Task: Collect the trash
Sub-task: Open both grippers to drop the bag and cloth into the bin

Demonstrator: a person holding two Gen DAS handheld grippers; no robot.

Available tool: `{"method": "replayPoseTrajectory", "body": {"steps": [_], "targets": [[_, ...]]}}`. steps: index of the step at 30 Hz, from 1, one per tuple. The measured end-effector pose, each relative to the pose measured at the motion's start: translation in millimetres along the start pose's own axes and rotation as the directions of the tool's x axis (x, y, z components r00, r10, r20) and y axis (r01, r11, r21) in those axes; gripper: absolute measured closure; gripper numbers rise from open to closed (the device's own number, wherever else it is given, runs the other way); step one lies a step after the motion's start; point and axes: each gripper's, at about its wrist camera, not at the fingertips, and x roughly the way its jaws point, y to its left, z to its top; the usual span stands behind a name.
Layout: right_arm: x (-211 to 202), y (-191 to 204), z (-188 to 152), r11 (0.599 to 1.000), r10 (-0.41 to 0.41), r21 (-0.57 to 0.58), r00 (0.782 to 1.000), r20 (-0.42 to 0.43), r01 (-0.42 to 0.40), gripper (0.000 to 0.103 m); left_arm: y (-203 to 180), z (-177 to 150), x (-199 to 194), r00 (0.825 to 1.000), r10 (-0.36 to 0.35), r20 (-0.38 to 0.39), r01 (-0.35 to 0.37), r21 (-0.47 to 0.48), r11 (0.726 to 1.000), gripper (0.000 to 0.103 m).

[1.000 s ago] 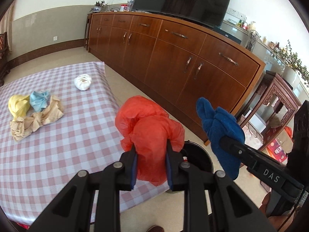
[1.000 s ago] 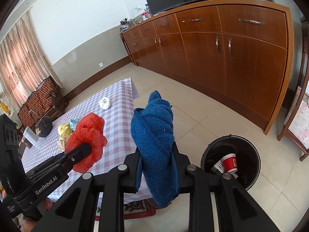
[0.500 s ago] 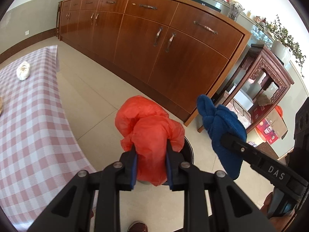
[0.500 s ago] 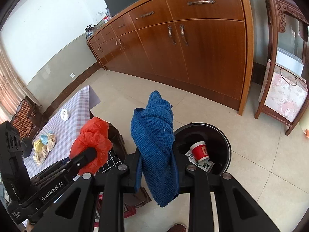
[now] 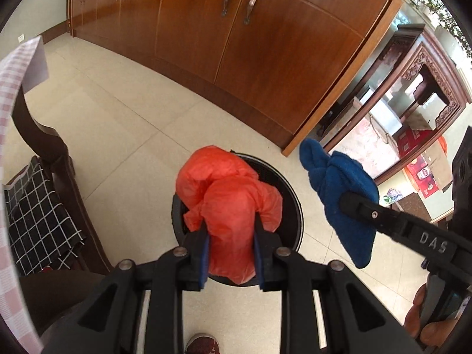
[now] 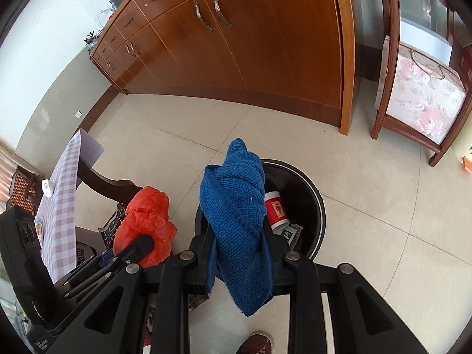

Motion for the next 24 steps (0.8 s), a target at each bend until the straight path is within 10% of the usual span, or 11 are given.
{"method": "replayPoseTrajectory", "body": {"steps": [8, 12, 24], "targets": [[40.3, -12.8, 18.9, 1.0, -0.009, 0.024, 0.998, -0.055, 0.01, 0.073, 0.4, 6.9, 32.3, 0.998, 0.002, -0.069, -0.003, -0.018, 1.0, 0.066], [49.9, -14.1, 21.4, 0.999, -0.018, 0.032, 0.998, -0.065, 0.02, 0.044, 1.6, 9.1, 34.6, 0.997, 0.003, -0.073, -0.005, -0.022, 1.0, 0.047], [6.2, 0.8, 24.7, 0.999, -0.034, 0.016, 0.998, 0.049, 0.033, 0.043, -1.1, 21.6, -15.4, 0.998, -0.004, 0.06, 0.004, 0.006, 1.0, 0.046]]}}
